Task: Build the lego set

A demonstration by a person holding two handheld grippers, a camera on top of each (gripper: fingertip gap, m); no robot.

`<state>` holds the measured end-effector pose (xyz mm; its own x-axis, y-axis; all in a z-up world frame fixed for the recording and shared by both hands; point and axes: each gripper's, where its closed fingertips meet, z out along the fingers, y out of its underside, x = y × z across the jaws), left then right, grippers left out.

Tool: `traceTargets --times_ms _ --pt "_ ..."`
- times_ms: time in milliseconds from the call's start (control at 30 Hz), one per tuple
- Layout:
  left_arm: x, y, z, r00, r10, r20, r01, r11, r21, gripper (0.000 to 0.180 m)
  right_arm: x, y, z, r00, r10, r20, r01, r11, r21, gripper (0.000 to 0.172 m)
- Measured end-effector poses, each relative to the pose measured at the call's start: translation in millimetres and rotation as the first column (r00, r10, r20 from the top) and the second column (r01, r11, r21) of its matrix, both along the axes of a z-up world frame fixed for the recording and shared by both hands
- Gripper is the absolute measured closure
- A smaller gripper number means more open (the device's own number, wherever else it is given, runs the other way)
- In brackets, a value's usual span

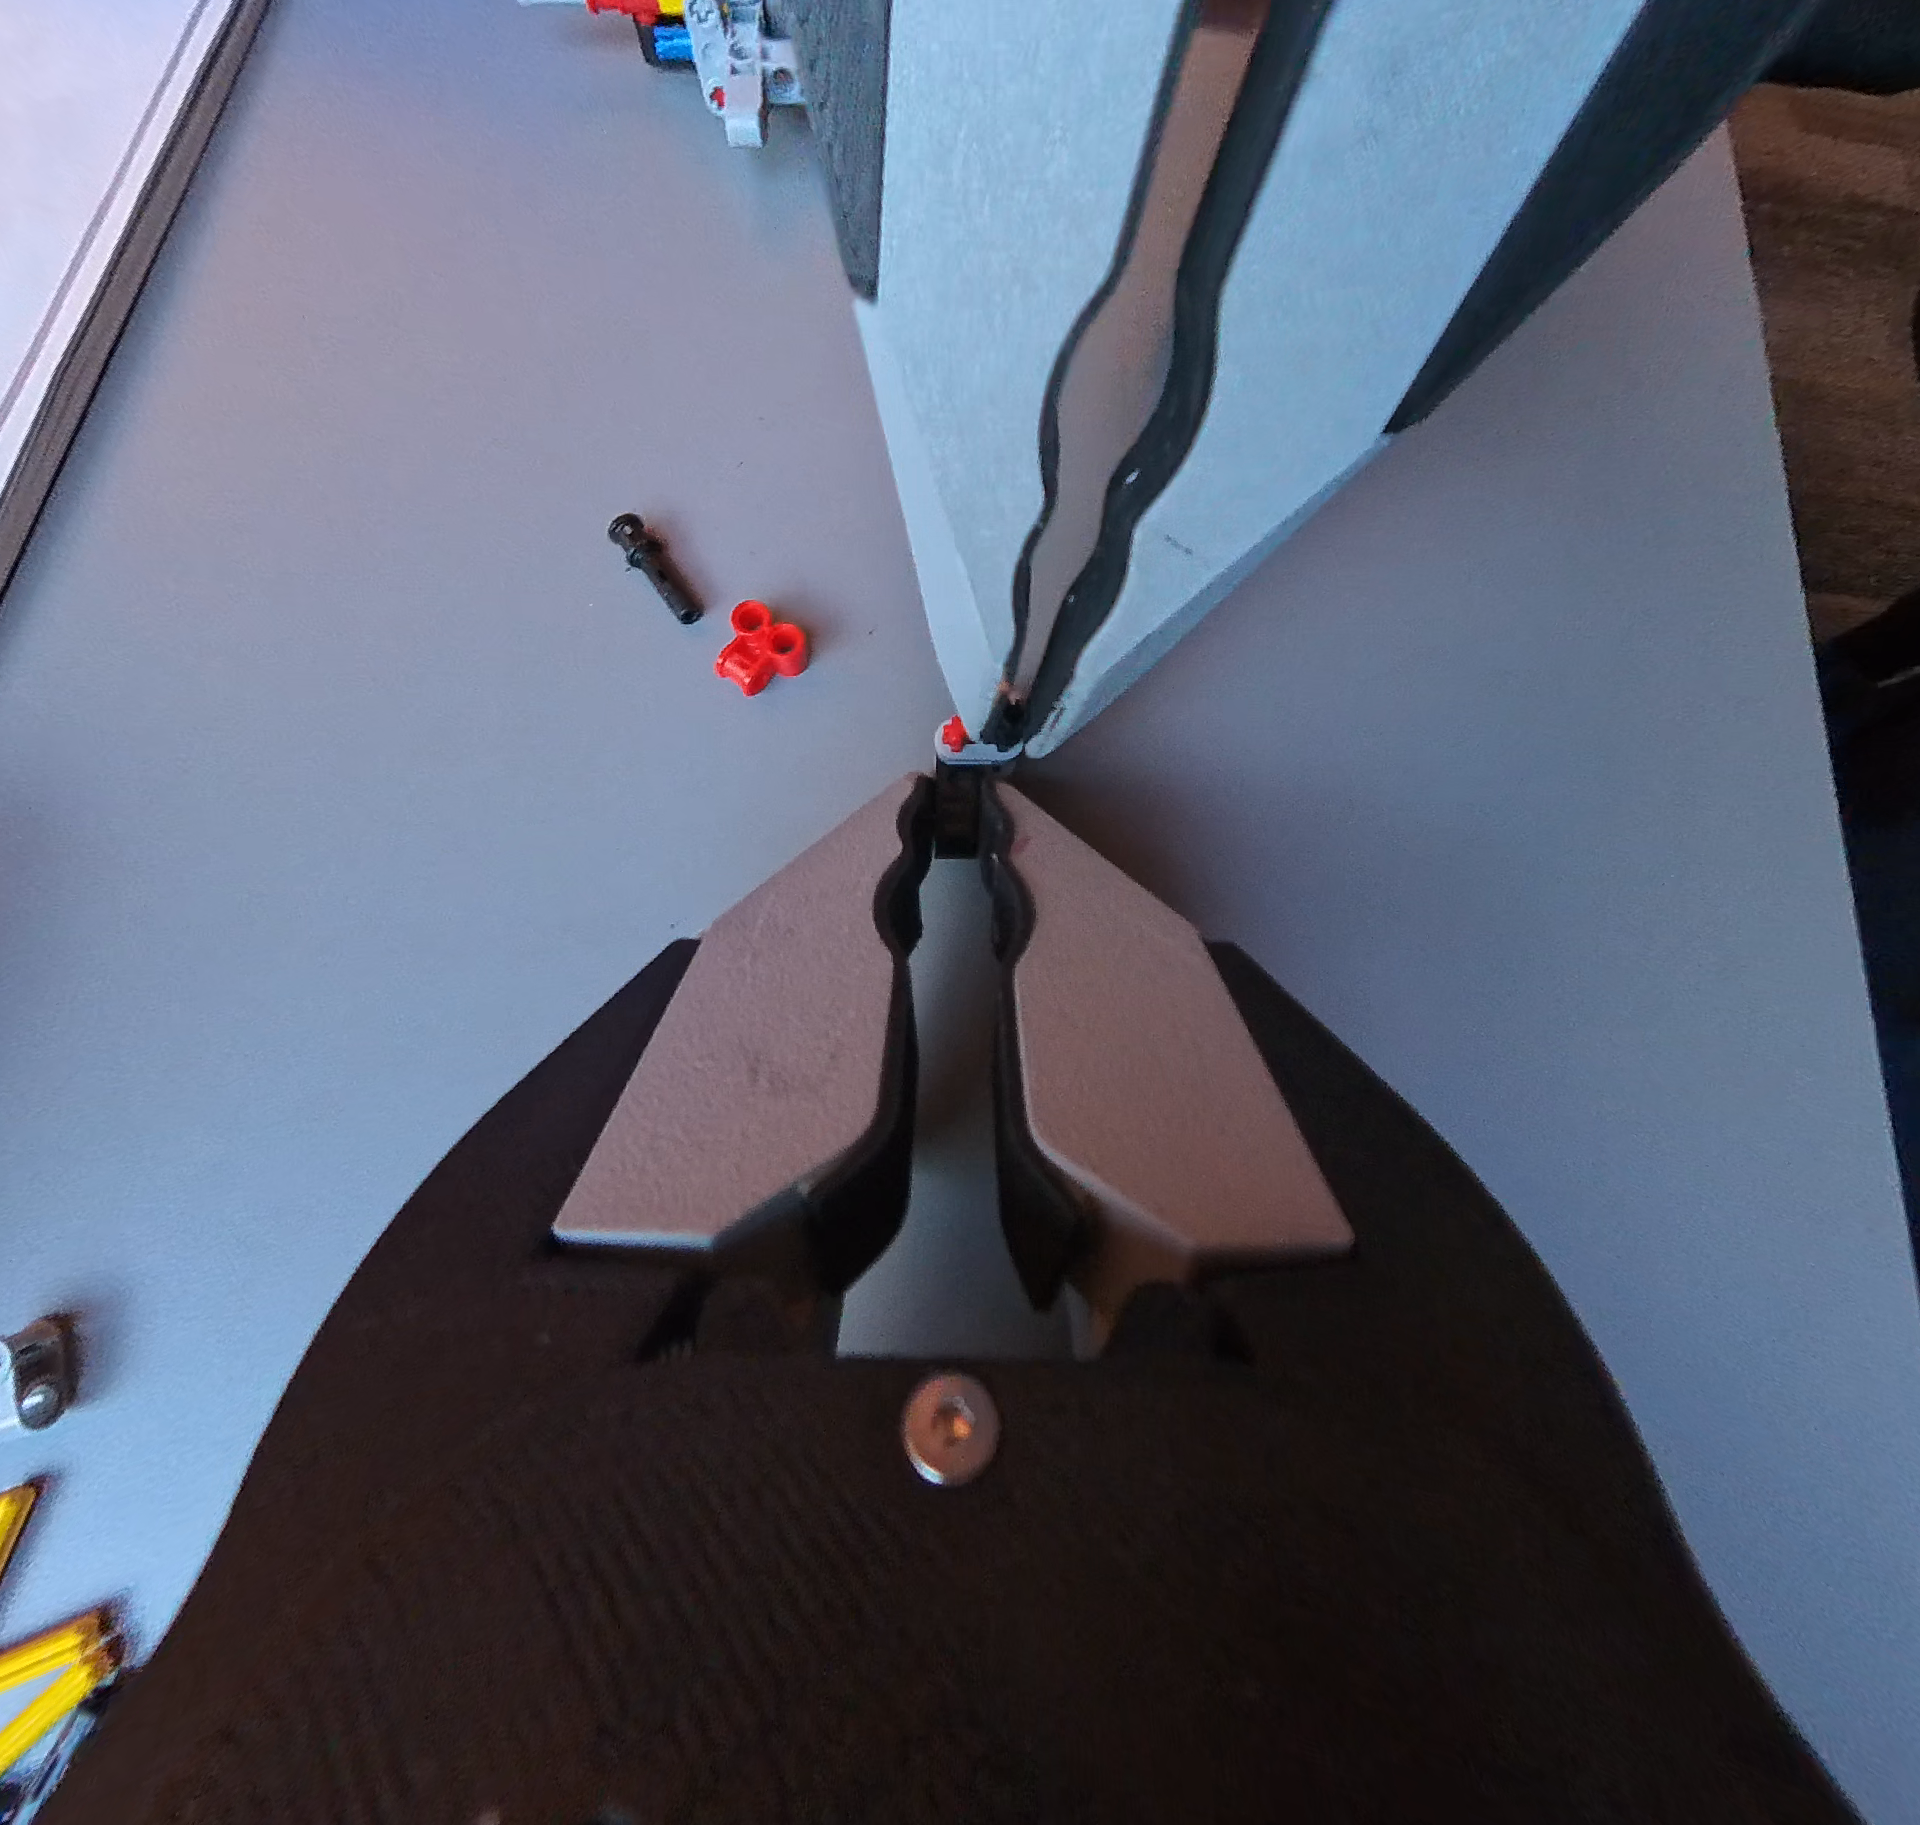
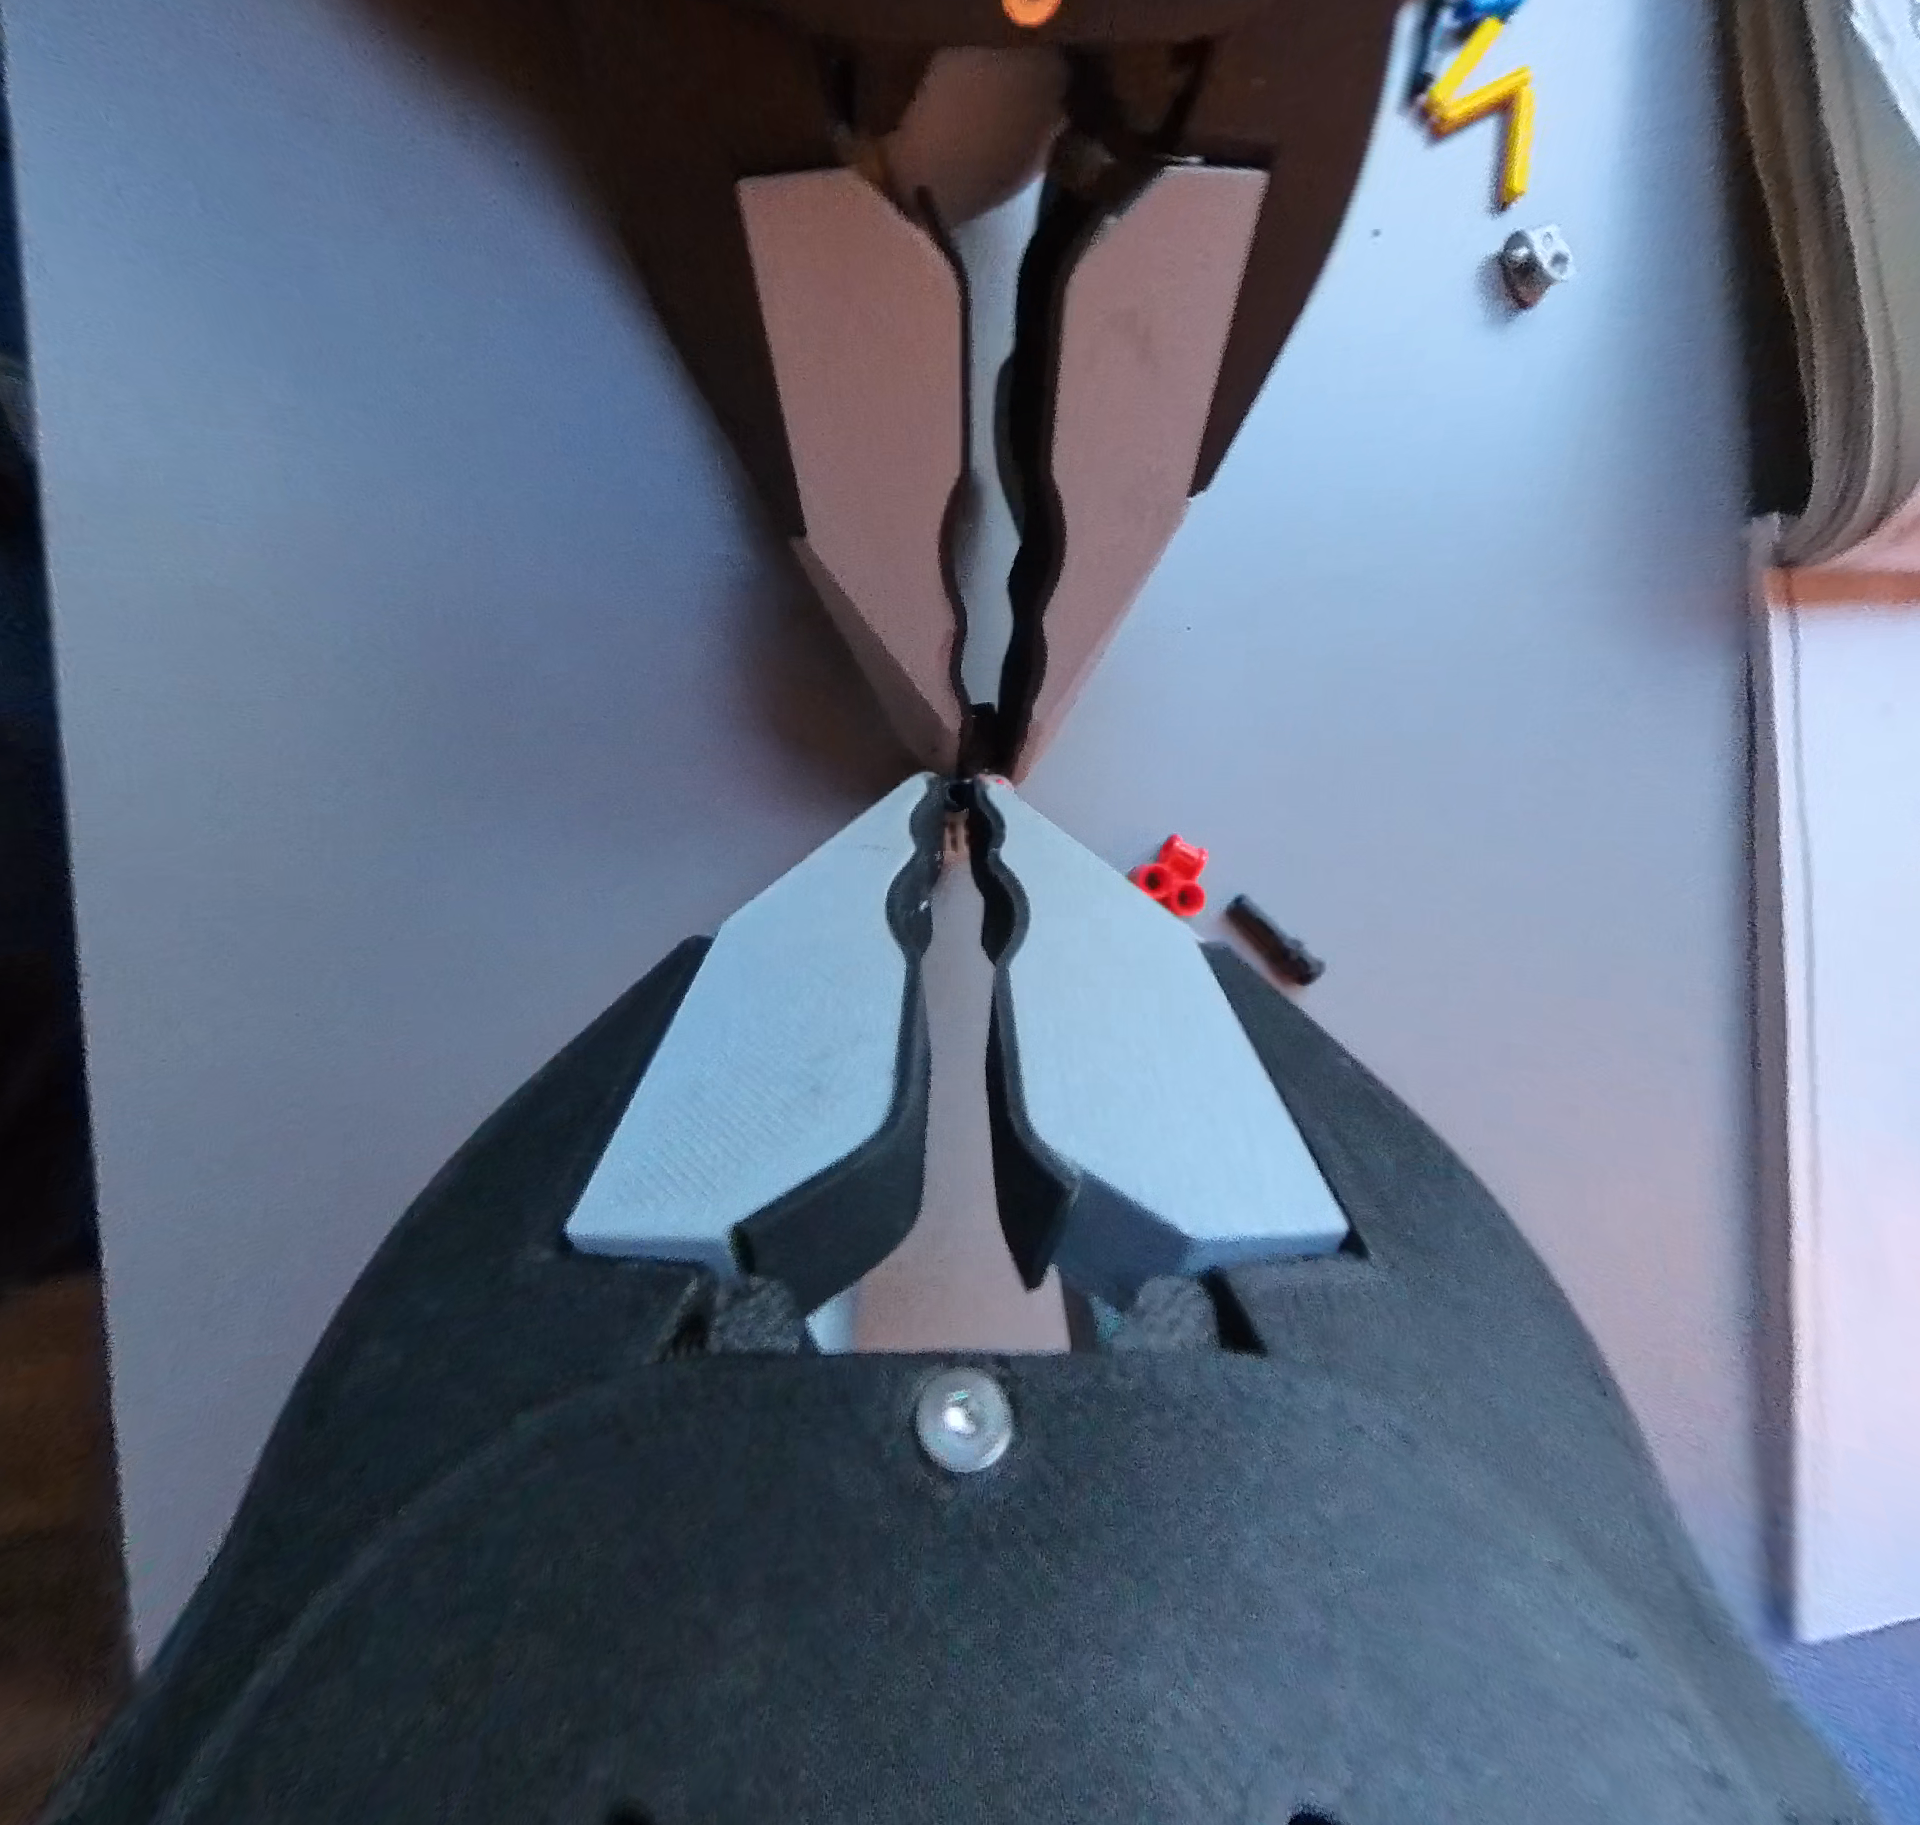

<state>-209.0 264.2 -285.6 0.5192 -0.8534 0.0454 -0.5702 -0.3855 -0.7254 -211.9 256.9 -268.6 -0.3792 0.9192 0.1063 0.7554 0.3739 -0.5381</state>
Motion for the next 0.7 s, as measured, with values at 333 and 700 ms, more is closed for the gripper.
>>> traceTargets --times_ms 333,700 --pt "1.2 -0.8 -0.6 1.0 0.004 -0.016 -0.003 1.0 0.015 0.174 0.2 11.5 30.1 0.941 -0.295 -0.169 0.239 0.927 -0.288 0.169" --pt "-21.8 19.5 26.7 0.988 0.144 -0.057 -0.117 0.936 0.333 0.174 -14.8 15.1 31.7 0.851 -0.483 -0.205 0.261 0.728 -0.634 0.134"
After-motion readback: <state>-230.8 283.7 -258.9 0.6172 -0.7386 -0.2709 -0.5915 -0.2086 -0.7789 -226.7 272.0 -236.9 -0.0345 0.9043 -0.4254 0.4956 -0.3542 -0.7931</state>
